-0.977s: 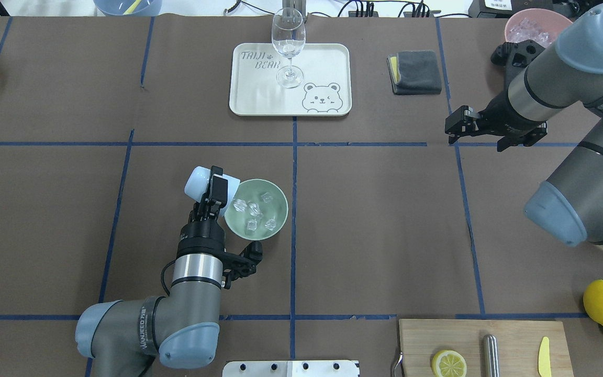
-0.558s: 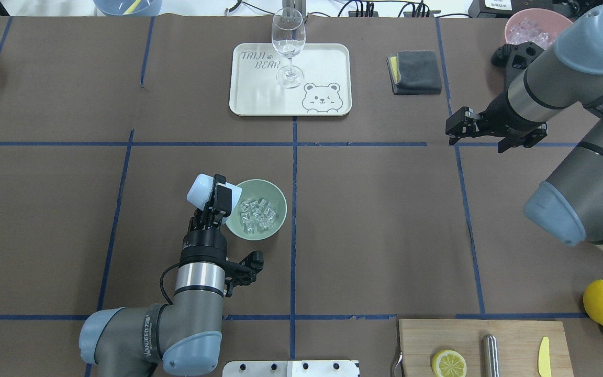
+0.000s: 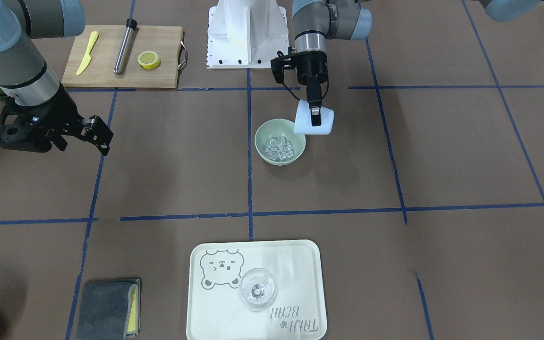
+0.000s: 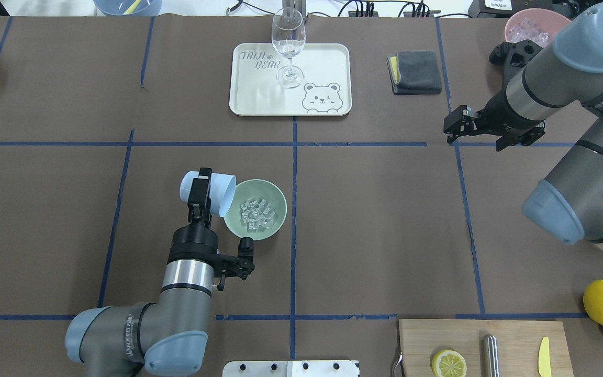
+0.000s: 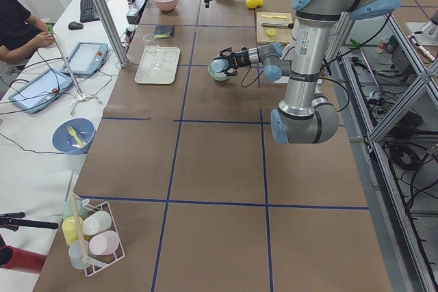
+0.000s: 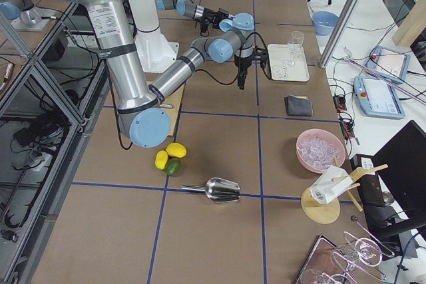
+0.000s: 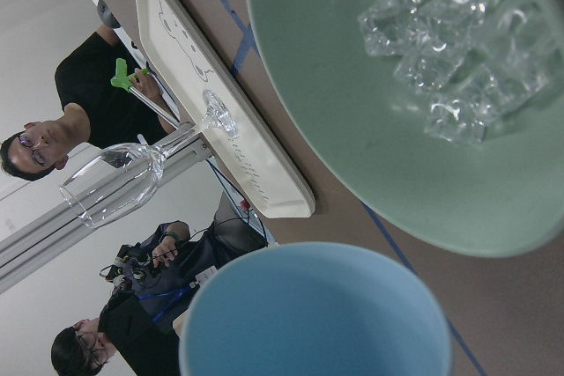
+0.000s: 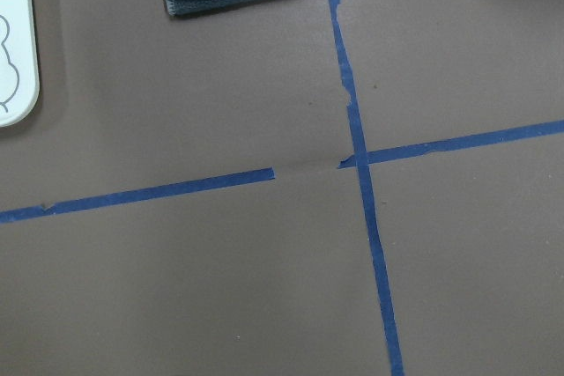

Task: Pour ice into bowl

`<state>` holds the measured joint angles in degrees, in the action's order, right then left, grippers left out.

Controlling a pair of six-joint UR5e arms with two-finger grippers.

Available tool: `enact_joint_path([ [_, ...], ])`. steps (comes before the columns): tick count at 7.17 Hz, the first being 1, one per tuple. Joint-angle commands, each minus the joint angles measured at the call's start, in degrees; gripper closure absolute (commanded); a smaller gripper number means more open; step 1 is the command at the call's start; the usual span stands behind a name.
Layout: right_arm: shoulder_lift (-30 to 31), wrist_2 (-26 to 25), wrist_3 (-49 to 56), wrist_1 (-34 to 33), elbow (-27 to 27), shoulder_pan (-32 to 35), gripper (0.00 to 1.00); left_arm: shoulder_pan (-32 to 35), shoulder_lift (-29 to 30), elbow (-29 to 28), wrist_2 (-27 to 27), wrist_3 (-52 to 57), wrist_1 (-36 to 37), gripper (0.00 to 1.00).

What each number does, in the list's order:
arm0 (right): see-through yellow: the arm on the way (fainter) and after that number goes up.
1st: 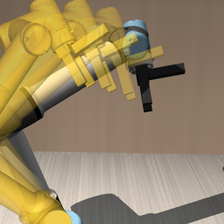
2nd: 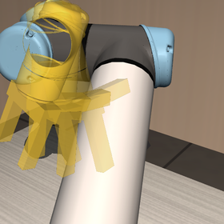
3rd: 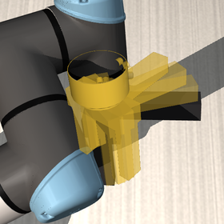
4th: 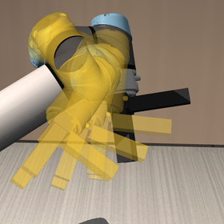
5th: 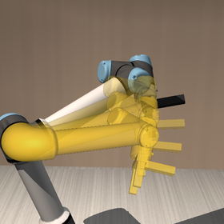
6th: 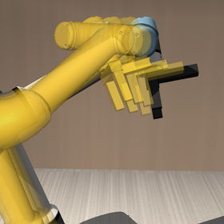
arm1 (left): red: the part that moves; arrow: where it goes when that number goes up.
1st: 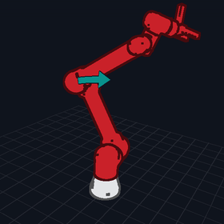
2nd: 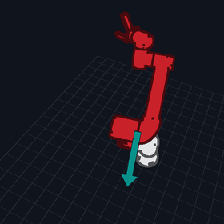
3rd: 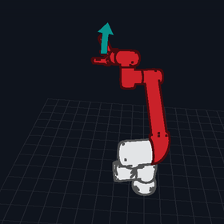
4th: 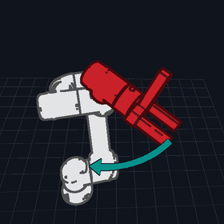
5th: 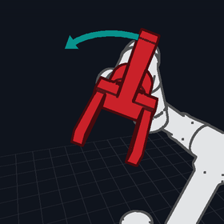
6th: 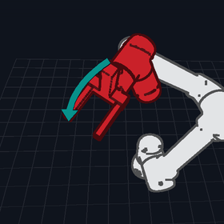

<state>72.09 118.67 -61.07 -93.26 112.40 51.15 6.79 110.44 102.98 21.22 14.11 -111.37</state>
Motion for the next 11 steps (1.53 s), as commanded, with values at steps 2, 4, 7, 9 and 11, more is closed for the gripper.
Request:
enact_joint_path([
  [2, -0.11, 0.07, 0.16, 0.18, 0.02, 0.0, 0.0, 0.06, -6.35, 4.25, 1.18, -29.72, -5.26, 1.0],
  [4, -0.02, 0.07, 0.16, 0.18, 0.02, 0.09, 0.0, 0.15, -9.69, 4.6, 4.0, -46.8, -7.11, 1.0],
  [7, -0.11, -0.2, 0.25, 0.18, 0.02, 0.18, 0.0, 0.5, -19.53, 8.1, 10.55, -74.37, -11.39, 1.0],
  [9, -0.55, -0.55, 0.25, 0.18, 0.37, 0.26, 0.0, 0.59, -30.23, 9.87, 10.77, -81.82, -14.99, 1.0],
  [11, -1.07, -0.72, 0.33, 0.18, 0.37, 0.26, 0.0, 0.68, -35.0, 5.33, 10.24, -86.7, -25.69, 1.0],
])
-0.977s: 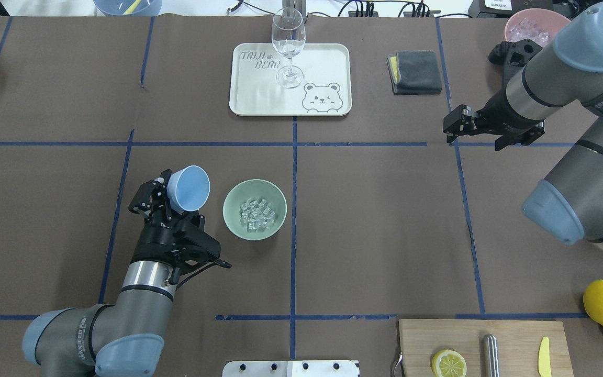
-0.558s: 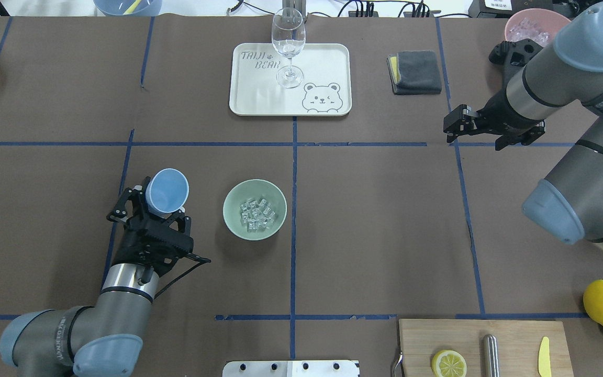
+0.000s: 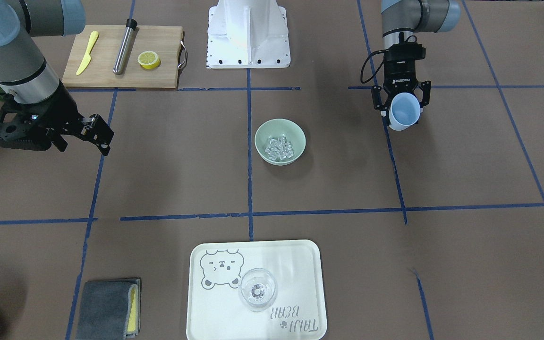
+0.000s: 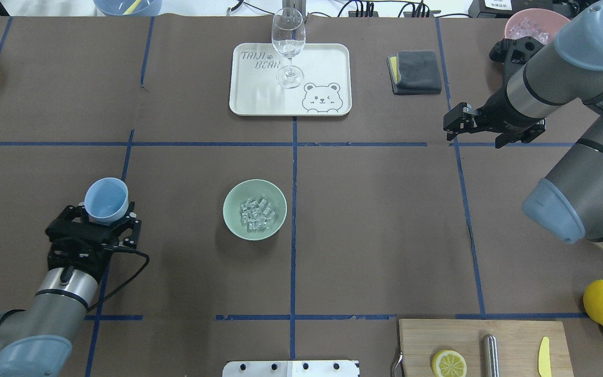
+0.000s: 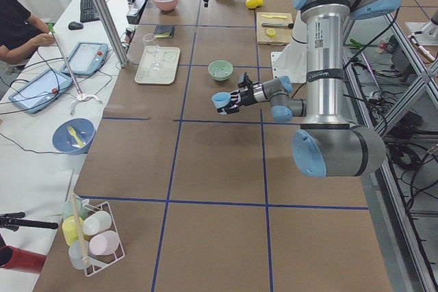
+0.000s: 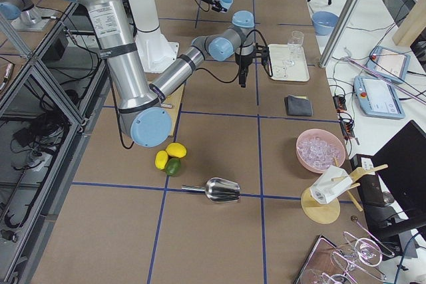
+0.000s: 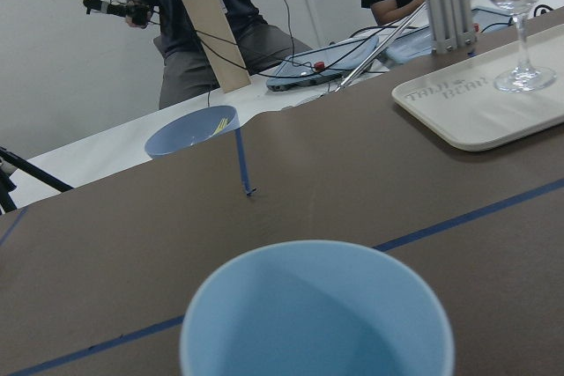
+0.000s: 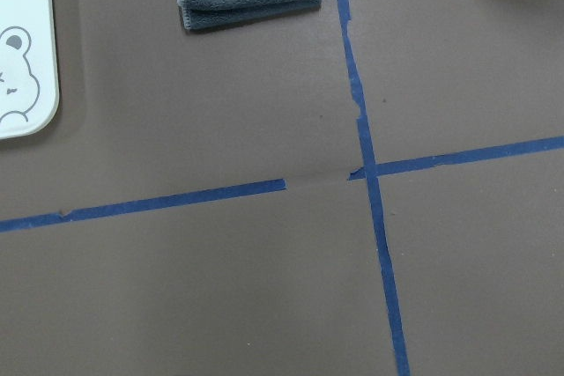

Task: Pour ice into bowl

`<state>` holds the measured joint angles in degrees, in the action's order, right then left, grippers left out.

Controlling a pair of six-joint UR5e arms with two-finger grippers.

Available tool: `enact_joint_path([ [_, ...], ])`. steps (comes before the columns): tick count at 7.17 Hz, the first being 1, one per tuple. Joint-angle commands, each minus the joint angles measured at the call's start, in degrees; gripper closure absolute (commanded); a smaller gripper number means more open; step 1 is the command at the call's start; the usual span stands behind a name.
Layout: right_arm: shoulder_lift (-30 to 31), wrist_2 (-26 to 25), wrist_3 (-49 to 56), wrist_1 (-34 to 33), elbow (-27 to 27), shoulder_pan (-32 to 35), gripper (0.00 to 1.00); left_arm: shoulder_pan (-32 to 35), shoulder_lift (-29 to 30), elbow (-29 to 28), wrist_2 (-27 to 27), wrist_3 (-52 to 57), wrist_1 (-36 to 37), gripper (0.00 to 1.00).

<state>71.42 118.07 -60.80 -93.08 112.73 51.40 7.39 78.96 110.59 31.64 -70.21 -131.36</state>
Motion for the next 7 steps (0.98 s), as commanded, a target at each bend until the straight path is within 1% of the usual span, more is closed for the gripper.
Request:
enact_joint_path([
  [1, -0.58, -0.12, -0.02, 0.0, 0.12, 0.1, 0.0, 0.16, -4.5, -9.61, -1.56, -4.91, -12.79, 1.0],
  [2, -0.58, -0.21, 0.15, 0.0, 0.03, 0.02, 0.0, 0.17, -4.77, -14.82, -4.71, -4.94, -22.0, 1.0],
  [3, -0.58, -0.21, 0.59, 0.0, 0.21, 0.01, 0.0, 0.17, -5.47, -17.05, -6.48, -4.76, -27.84, 1.0],
  [4, -0.67, -0.21, 0.68, 0.0, 0.21, 0.01, 0.0, 0.08, -6.18, -19.94, -10.41, -4.94, -29.98, 1.0],
  [5, -1.02, -0.21, 0.68, 0.0, 0.3, 0.01, 0.0, -0.01, -6.1, -22.76, -11.93, -4.85, -33.83, 1.0],
  [7, -1.02, -0.21, 0.68, 0.0, 0.12, 0.01, 0.0, -0.27, -4.52, -24.1, -11.77, -4.68, -34.05, 1.0],
])
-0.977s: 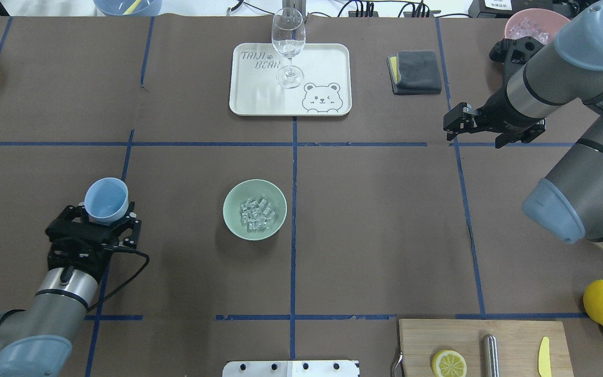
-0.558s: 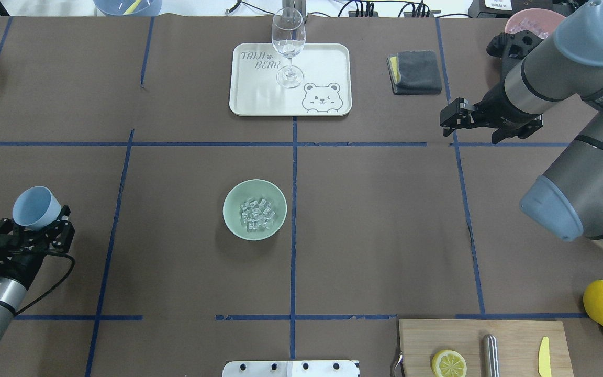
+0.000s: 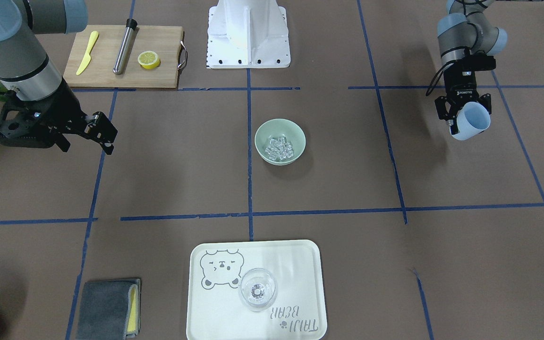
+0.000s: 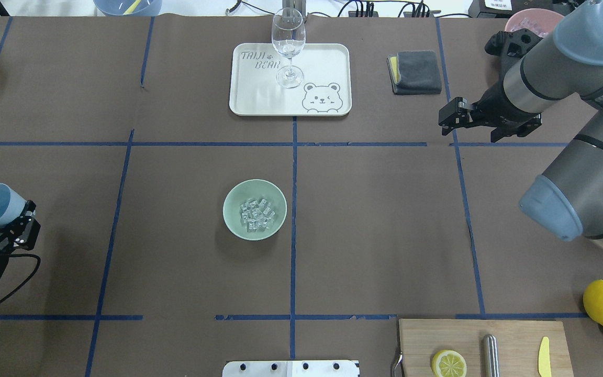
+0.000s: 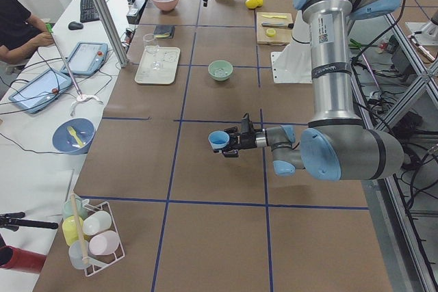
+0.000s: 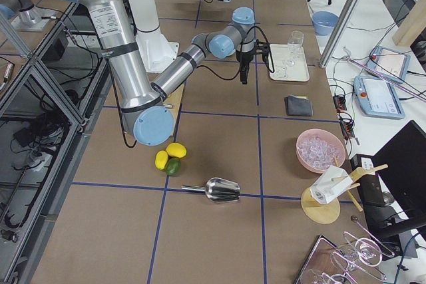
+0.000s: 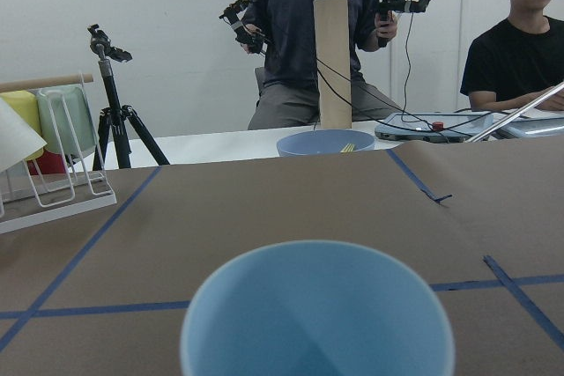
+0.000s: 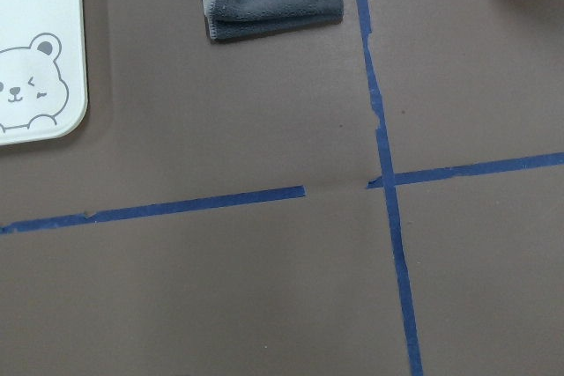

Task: Pour ice into bowl

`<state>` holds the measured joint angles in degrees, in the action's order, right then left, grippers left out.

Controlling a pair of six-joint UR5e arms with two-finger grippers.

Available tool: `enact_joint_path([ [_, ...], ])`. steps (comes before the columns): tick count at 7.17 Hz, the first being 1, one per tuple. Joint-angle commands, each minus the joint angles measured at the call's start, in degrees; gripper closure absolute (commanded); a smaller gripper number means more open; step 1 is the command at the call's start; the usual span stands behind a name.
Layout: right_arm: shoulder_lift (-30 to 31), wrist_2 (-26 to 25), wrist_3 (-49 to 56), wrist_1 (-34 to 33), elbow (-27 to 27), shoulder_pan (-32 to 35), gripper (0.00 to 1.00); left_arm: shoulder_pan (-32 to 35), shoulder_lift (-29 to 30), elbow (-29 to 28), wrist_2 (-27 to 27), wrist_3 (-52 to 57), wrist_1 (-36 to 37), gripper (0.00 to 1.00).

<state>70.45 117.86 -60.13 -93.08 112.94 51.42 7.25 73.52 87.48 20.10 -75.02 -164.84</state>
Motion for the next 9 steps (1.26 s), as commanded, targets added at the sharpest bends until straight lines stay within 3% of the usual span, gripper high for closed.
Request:
enact_joint_path([
  [1, -0.05, 0.0, 0.01, 0.0, -0.17, -0.09, 0.0, -0.14, 2.4, -1.87, 0.11, 0.05, -0.48, 1.0],
  [9, -0.23, -0.18, -0.08, 0.0, -0.35, -0.53, 0.0, 1.71, 2.85, -4.51, 4.59, -0.04, -0.4, 1.0],
])
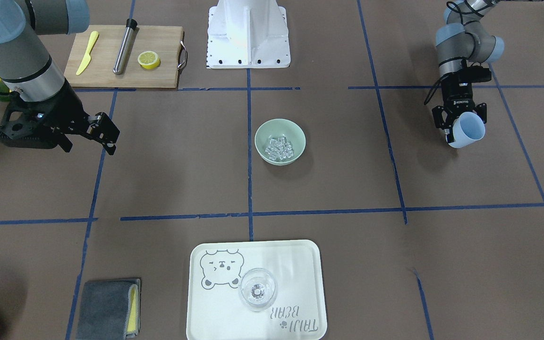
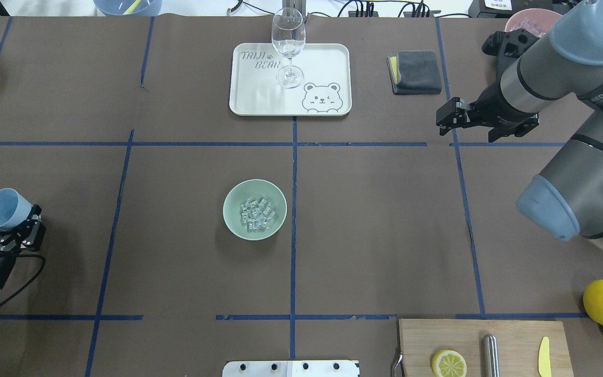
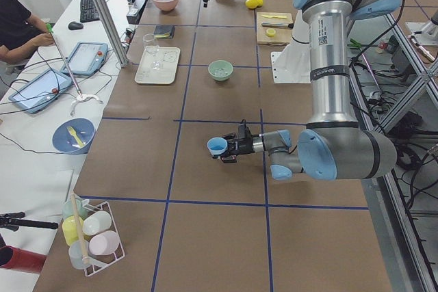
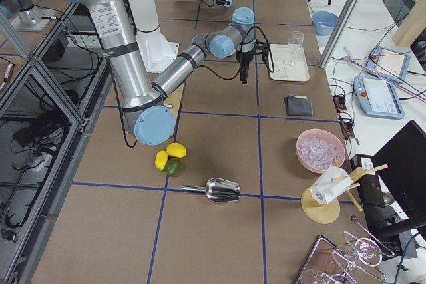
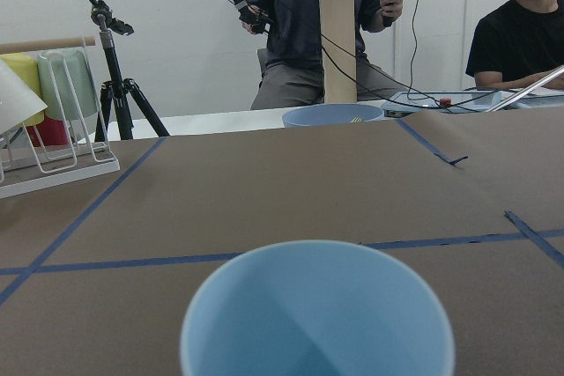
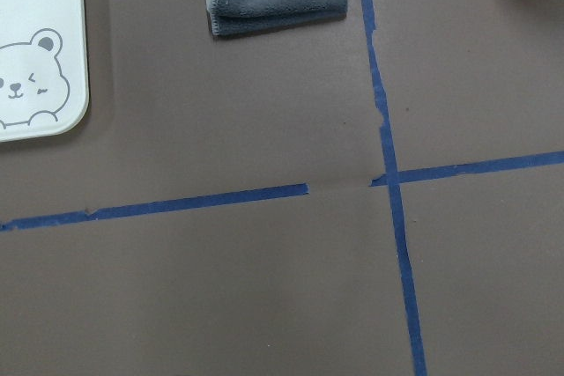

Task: Pour ice into bowl

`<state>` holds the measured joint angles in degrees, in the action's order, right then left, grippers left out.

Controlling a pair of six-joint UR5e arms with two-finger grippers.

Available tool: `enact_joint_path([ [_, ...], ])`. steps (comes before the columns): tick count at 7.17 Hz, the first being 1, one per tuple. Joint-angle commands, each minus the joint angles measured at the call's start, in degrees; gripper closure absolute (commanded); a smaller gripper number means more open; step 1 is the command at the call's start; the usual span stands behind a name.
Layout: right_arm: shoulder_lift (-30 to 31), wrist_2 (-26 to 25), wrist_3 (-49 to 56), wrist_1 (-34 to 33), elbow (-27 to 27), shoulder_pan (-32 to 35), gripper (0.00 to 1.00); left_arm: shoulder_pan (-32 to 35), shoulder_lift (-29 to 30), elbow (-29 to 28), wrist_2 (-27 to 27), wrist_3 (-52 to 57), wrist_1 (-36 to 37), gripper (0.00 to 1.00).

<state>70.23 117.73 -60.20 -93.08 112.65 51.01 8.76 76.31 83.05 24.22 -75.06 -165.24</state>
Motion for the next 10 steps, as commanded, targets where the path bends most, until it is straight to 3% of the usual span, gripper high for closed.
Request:
enact_joint_path([
  [1, 0.0, -0.04, 0.0, 0.0, -0.07, -0.2, 0.0, 0.2, 0.06, -0.17, 0.65, 0.0, 0.18, 1.0],
  [5, 0.0, -0.04, 0.0, 0.0, -0.15, -0.29, 0.0, 0.29, 0.59, -0.96, 2.06, 0.09, 0.27, 1.0],
  [7, 0.0, -0.04, 0.0, 0.0, -0.15, -0.29, 0.0, 0.47, 0.68, -0.96, 2.76, 0.87, 0.18, 0.92],
  [8, 0.0, -0.04, 0.0, 0.0, -0.15, -0.29, 0.0, 0.73, 0.68, -0.96, 3.55, 0.88, 0.09, 0.71],
  [9, -0.17, -0.13, 0.0, 0.0, -0.15, -0.29, 0.0, 0.82, 0.77, -0.96, 4.6, 0.88, 0.0, 0.32],
  [10, -0.26, -0.13, 0.0, 0.0, -0.15, -0.29, 0.0, 0.9, 0.85, -0.87, 4.79, 0.88, -0.26, 0.0],
])
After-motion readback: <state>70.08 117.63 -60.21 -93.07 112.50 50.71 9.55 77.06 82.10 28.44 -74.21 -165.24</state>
